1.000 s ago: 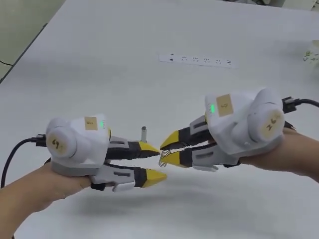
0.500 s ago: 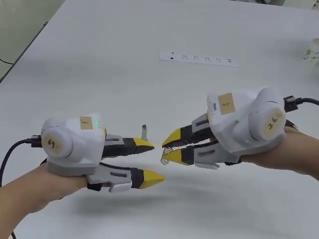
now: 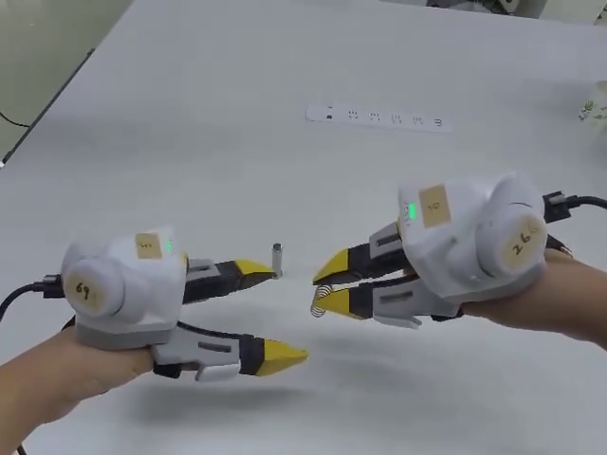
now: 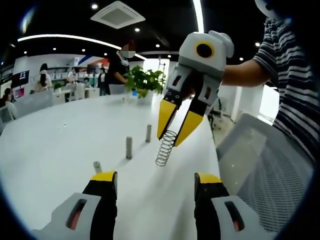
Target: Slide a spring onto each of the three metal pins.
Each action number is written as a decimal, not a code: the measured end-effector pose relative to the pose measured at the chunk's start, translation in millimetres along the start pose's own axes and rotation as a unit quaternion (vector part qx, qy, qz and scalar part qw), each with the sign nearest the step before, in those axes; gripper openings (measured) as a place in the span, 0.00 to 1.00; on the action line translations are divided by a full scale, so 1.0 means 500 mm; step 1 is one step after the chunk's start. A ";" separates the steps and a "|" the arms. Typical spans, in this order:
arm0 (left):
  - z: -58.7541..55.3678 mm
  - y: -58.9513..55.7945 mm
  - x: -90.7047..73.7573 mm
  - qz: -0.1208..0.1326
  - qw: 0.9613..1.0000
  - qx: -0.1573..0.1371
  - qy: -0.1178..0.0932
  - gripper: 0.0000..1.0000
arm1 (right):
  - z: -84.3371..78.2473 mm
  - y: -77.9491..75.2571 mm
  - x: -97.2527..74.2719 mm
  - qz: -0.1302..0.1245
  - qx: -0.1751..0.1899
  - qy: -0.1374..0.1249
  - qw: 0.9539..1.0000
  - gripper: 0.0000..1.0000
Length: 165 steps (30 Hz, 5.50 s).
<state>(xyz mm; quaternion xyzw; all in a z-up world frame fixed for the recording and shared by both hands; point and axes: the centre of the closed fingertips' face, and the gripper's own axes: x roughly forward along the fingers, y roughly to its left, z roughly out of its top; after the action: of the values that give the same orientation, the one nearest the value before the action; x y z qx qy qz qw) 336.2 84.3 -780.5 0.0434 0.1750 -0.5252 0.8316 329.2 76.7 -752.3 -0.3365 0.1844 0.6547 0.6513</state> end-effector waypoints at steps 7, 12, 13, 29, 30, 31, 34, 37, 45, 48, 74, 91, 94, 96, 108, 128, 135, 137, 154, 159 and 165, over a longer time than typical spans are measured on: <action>-0.007 0.013 -0.011 0.015 1.000 -0.006 -0.003 0.71 | -0.004 -0.001 -0.003 -0.002 0.001 0.003 1.000 0.07; -0.006 0.031 -0.026 0.038 0.999 -0.014 -0.014 0.82 | -0.007 -0.008 -0.004 -0.007 0.004 0.004 1.000 0.07; -0.005 0.034 -0.029 0.042 0.999 -0.017 -0.015 0.85 | -0.007 -0.009 -0.004 -0.007 0.005 0.003 1.000 0.07; 0.002 0.046 -0.054 0.056 0.998 -0.022 -0.035 0.98 | -0.017 -0.016 0.001 -0.014 0.007 0.011 1.000 0.07; 0.003 0.046 -0.055 0.055 0.998 -0.022 -0.036 0.98 | -0.019 -0.017 0.001 -0.015 0.008 0.011 1.000 0.07; 0.004 0.047 -0.057 0.056 0.997 -0.023 -0.038 0.98 | -0.021 -0.019 0.000 -0.016 0.010 0.012 1.000 0.07; 0.004 0.051 -0.061 0.059 0.997 -0.023 -0.039 0.98 | -0.025 -0.021 -0.001 -0.019 0.014 0.014 1.000 0.07; 0.004 0.052 -0.065 0.061 0.997 -0.021 -0.040 0.98 | -0.026 -0.020 -0.001 -0.019 0.018 0.013 1.000 0.07; 0.001 0.050 -0.077 0.064 0.997 -0.019 -0.040 0.98 | -0.033 -0.025 0.007 -0.018 0.025 0.020 0.999 0.07; -0.002 0.049 -0.080 0.064 0.997 -0.018 -0.037 0.98 | -0.030 -0.030 0.009 -0.020 0.025 0.020 0.999 0.07; -0.004 0.055 -0.092 0.072 0.996 -0.021 -0.039 0.98 | -0.011 -0.086 0.034 -0.034 0.027 0.016 0.999 0.07; -0.007 0.057 -0.094 0.072 0.997 -0.020 -0.036 0.98 | 0.011 -0.144 0.055 -0.053 0.030 0.009 0.998 0.07; -0.007 0.059 -0.096 0.073 0.996 -0.021 -0.037 0.98 | 0.012 -0.151 0.058 -0.055 0.031 0.009 0.998 0.07; -0.005 0.058 -0.096 0.072 0.996 -0.022 -0.038 0.98 | 0.014 -0.154 0.060 -0.057 0.031 0.008 0.998 0.07; -0.002 0.062 -0.094 0.075 0.996 -0.021 -0.039 0.98 | 0.025 -0.175 0.078 -0.069 0.062 -0.010 0.996 0.07; -0.004 0.066 -0.095 0.076 0.996 -0.023 -0.040 0.98 | 0.023 -0.180 0.090 -0.064 0.092 -0.012 0.994 0.07; -0.004 0.063 -0.095 0.076 0.996 -0.024 -0.041 0.98 | 0.023 -0.177 0.096 -0.058 0.094 -0.009 0.994 0.07; -0.004 0.064 -0.095 0.076 0.996 -0.025 -0.041 0.98 | 0.022 -0.176 0.098 -0.057 0.097 -0.008 0.994 0.07; -0.009 0.066 -0.099 0.079 0.996 -0.028 -0.041 0.98 | -0.015 -0.176 0.135 -0.049 0.110 0.019 0.993 0.07; -0.010 0.069 -0.101 0.082 0.995 -0.029 -0.041 0.98 | -0.024 -0.172 0.151 -0.048 0.113 0.027 0.992 0.07; -0.013 0.069 -0.100 0.081 0.995 -0.031 -0.040 0.98 | -0.042 -0.167 0.170 -0.050 0.122 0.034 0.991 0.07</action>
<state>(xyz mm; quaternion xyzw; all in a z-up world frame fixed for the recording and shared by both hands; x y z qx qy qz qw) 346.2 144.3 -773.8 0.0109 0.1541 -0.4517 0.8787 421.5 131.1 -808.4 -0.2856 0.2679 0.5823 0.7125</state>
